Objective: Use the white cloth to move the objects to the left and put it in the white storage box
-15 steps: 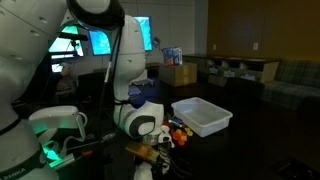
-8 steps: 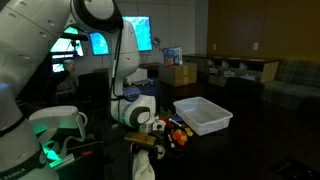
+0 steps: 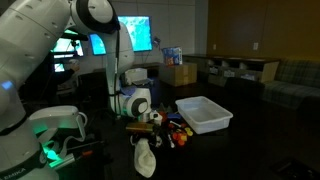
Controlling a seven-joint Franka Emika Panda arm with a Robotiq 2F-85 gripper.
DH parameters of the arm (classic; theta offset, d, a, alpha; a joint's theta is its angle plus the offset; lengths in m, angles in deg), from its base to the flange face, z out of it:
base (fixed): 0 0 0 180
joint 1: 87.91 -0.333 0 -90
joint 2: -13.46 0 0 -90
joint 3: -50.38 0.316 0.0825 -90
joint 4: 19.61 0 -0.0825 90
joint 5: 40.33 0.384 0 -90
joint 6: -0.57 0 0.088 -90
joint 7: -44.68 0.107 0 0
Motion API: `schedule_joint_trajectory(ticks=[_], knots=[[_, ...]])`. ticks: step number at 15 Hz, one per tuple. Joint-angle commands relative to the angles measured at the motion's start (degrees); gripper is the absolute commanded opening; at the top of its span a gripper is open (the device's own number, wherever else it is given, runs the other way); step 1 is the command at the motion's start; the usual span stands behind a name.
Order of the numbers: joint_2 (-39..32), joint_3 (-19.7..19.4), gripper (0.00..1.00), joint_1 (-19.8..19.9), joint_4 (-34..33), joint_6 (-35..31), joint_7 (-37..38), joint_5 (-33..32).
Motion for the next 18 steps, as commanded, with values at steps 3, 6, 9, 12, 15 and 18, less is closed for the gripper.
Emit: schedule_joint_trajectory(ticks=[3, 6, 9, 12, 15, 18], knots=[[-1.6, 1.7, 0.10, -3.4, -5.3, 2.9, 3.7, -1.2], [-3.7, 4.0, 0.10, -4.5, -8.3, 3.8, 5.1, -0.4], [-5.3, 5.3, 0.10, -6.5, -11.1, 3.9, 7.9, 0.1], [-6.0, 7.1, 0.10, -7.3, -13.5, 3.0, 10.5, 1.4], [-6.3, 8.1, 0.09, -8.2, -15.2, 1.1, 13.4, 2.6], [-5.9, 8.4, 0.09, -9.3, -16.1, -0.9, 15.9, 3.5]])
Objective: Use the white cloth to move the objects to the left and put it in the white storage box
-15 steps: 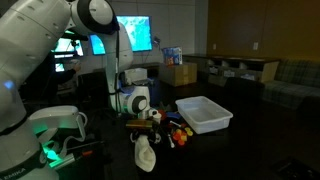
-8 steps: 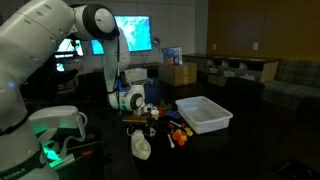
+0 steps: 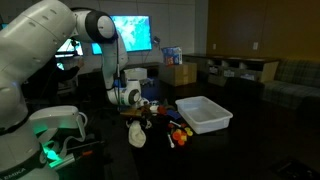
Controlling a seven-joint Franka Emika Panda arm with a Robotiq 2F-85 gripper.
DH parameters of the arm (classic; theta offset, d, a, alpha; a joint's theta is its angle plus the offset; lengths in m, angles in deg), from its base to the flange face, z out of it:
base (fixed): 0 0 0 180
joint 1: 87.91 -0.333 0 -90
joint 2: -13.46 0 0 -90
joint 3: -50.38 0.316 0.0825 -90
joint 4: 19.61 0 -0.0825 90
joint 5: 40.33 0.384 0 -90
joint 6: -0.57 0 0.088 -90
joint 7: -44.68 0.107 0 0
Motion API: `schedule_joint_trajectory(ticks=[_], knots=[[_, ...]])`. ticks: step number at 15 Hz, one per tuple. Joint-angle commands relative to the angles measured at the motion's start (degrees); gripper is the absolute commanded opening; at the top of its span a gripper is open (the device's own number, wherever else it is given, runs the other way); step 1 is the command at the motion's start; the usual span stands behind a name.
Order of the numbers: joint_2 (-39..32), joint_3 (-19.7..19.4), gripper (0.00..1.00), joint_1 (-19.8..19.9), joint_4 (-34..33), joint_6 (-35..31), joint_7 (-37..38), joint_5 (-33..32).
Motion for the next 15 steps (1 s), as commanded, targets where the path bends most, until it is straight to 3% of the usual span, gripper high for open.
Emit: schedule_joint_trajectory(ticks=[1, 3, 9, 15], knots=[[0.2, 0.6, 0.09, -1.1, -1.7, -2.8, 2.5, 2.0], [0.7, 0.4, 0.09, -1.4, -1.6, -2.9, 2.5, 2.5], [3.8, 0.5, 0.09, 1.7, 4.1, 5.1, -2.0, 1.0], [7.3, -9.1, 0.09, 1.1, 12.6, 7.1, 3.4, -1.6]])
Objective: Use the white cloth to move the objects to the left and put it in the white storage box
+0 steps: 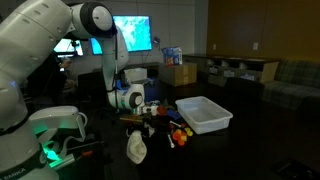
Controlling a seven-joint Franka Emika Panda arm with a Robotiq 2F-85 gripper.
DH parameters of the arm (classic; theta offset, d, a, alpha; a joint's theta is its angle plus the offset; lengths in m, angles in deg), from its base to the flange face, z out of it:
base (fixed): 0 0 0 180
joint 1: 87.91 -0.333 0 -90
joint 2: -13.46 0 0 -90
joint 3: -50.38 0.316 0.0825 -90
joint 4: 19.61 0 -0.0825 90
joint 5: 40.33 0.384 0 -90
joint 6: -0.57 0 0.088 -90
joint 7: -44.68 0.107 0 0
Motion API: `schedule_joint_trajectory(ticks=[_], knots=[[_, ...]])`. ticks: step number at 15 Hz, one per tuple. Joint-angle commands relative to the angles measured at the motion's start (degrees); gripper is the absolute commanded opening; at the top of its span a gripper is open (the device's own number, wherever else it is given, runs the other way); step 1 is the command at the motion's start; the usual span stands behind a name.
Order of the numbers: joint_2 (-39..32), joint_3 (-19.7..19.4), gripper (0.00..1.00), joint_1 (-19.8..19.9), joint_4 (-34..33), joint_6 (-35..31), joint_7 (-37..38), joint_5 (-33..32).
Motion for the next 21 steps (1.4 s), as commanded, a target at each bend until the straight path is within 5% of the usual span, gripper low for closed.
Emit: schedule_joint_trajectory(ticks=[1, 5, 13, 21], knots=[[3.9, -6.0, 0.09, 0.1, 6.4, 0.7, 4.0, -2.4], [5.1, -12.9, 0.09, 2.5, 10.4, 0.7, 5.6, -4.2], [0.9, -23.2, 0.09, 13.3, 2.8, 1.2, 6.5, -3.6], [-3.5, -15.3, 0.09, 26.6, -13.6, 8.4, 6.4, 6.3]])
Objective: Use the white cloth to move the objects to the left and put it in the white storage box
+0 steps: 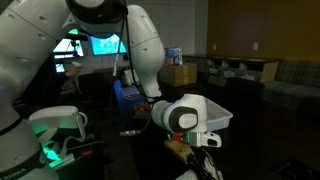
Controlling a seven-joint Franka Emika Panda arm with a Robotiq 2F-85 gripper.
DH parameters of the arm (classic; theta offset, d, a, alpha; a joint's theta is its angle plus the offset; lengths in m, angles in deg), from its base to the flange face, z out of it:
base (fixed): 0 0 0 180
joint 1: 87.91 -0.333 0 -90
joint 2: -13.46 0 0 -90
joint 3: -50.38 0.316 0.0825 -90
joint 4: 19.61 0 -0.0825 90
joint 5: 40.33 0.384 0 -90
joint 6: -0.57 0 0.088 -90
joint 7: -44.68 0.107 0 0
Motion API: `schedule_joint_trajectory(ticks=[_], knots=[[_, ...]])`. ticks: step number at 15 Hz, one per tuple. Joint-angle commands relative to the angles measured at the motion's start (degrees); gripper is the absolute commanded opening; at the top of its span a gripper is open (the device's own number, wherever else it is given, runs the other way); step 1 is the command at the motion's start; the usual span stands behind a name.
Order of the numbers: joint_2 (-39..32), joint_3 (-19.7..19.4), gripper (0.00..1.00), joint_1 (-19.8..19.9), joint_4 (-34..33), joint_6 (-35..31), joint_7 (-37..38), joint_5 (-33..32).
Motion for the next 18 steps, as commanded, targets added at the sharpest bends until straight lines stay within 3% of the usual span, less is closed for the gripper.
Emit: schedule_joint_trajectory(ticks=[1, 6, 12, 18], knots=[[-3.8, 4.7, 0.09, 3.4, -8.8, 4.4, 1.1, 4.7], [-8.4, 8.7, 0.09, 4.2, -15.8, 6.6, 1.8, 8.6], [-11.8, 11.6, 0.09, 2.3, -18.5, 6.8, 5.4, 12.0], [-10.6, 13.0, 0.09, -3.6, -16.8, 5.7, 13.1, 14.4]])
